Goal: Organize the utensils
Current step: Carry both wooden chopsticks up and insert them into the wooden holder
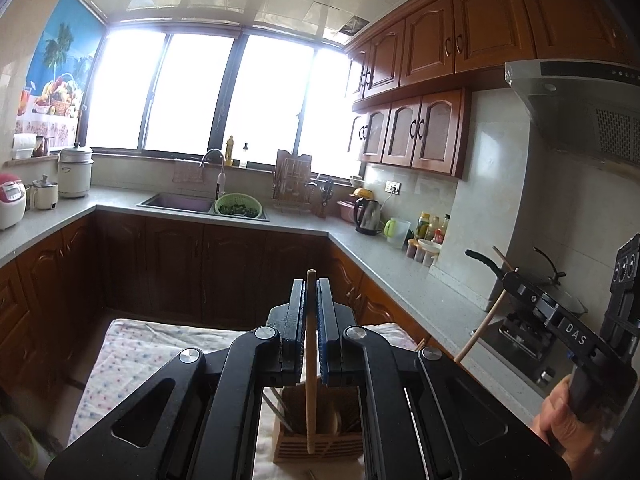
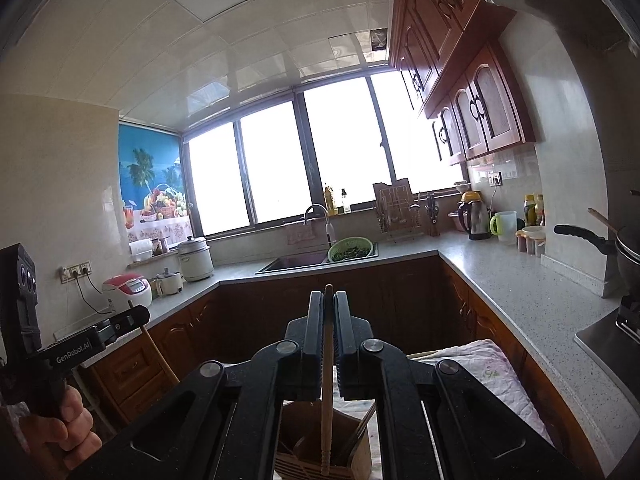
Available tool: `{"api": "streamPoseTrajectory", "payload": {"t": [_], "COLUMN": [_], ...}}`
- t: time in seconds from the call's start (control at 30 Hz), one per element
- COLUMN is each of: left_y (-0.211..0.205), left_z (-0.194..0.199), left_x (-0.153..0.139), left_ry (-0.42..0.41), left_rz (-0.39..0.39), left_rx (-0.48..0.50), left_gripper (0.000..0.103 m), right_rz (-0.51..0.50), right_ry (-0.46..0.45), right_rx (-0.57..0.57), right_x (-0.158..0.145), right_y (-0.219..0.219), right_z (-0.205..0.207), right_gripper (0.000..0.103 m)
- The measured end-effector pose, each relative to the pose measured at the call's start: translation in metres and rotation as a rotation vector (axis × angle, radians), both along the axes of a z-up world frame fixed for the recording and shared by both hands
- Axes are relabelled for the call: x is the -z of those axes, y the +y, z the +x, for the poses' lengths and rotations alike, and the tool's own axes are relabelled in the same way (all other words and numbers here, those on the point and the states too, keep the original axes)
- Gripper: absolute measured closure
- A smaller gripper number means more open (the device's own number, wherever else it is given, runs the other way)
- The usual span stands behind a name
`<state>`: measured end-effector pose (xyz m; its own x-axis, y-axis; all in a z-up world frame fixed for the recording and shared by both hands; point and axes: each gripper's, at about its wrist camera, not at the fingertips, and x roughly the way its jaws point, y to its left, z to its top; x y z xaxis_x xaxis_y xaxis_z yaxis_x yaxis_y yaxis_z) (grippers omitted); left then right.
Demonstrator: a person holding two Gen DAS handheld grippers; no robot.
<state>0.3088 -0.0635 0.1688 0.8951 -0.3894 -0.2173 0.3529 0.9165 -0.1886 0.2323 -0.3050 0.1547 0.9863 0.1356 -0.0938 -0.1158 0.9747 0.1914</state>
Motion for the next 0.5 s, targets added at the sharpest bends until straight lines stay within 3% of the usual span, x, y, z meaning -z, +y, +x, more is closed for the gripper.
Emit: {"api": "streamPoseTrajectory", "payload": {"t": [0.2,0.5], "left_y": [-0.008,-0.006], "left_z": [0.025,0.047], "left_x": [0.011,0.061], "left_ry": [-0.009,0.072], "left_rz": [-0.012,-0.036], "left_rx": [-0.021,-0.063], "left_gripper": [0.099,0.099], "right_rz": [-0.008,0.024], "right_ry": [-0.015,0.035], "right_rx": [0.017,0.03], "right_x": [0.005,0.049], "right_y": [-0.003,-0.009], "right_z": [0.025,0.047], "right_gripper": [0.098,0.098]}}
